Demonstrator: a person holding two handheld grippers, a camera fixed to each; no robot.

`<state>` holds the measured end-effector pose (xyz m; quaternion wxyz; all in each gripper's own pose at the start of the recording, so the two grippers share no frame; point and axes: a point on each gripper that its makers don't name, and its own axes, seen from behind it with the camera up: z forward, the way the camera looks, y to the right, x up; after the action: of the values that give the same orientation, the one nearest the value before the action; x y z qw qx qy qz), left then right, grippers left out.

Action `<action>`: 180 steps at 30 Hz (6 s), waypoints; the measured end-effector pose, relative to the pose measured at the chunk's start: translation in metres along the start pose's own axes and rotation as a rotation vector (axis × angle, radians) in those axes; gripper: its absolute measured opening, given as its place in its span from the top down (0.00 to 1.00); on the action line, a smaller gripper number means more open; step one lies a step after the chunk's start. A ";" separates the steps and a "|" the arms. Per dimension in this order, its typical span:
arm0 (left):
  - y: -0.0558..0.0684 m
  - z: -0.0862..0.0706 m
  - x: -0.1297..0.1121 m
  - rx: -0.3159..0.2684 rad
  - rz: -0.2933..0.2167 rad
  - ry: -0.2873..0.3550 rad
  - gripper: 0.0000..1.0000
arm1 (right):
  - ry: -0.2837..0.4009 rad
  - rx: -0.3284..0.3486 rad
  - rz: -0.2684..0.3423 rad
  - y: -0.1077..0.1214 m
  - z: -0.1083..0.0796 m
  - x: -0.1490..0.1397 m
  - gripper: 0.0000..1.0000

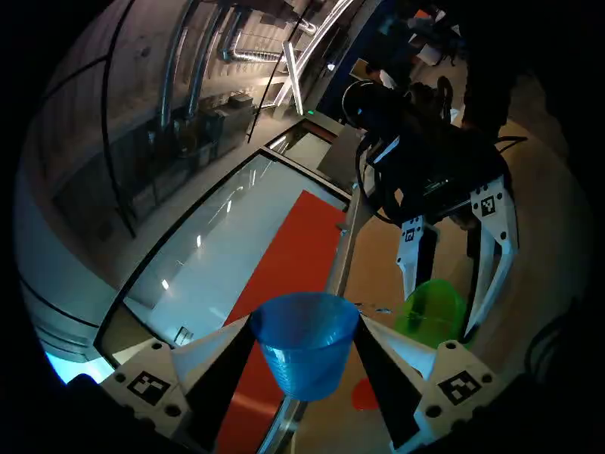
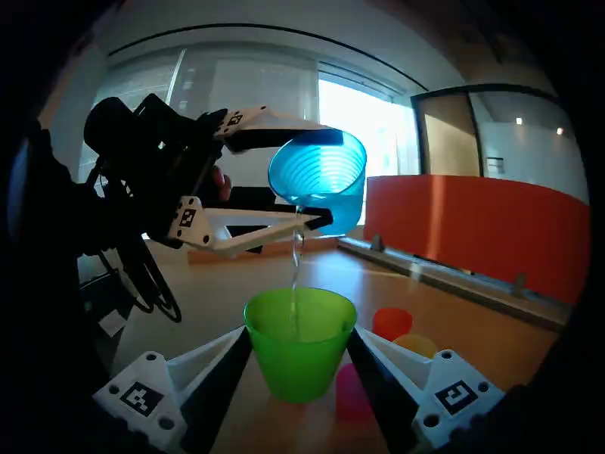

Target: Pour water

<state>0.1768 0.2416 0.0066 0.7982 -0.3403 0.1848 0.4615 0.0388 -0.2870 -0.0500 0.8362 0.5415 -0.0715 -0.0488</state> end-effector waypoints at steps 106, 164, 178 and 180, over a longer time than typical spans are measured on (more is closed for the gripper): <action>-0.008 0.002 0.016 0.023 0.171 0.011 0.13 | 0.029 -0.010 -0.037 0.000 -0.004 0.016 0.11; -0.006 0.000 0.023 0.014 0.258 0.012 0.12 | 0.039 -0.012 -0.047 0.003 -0.004 0.021 0.11; -0.011 -0.001 0.024 0.023 0.267 0.012 0.12 | 0.038 -0.015 -0.052 0.002 -0.003 0.022 0.11; -0.011 -0.001 0.024 0.024 0.267 0.012 0.12 | 0.039 -0.015 -0.052 0.002 -0.003 0.023 0.12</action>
<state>0.1988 0.2521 -0.0046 0.7324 -0.3060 0.2388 0.5594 0.0615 -0.2874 -0.0474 0.8400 0.5376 -0.0409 -0.0607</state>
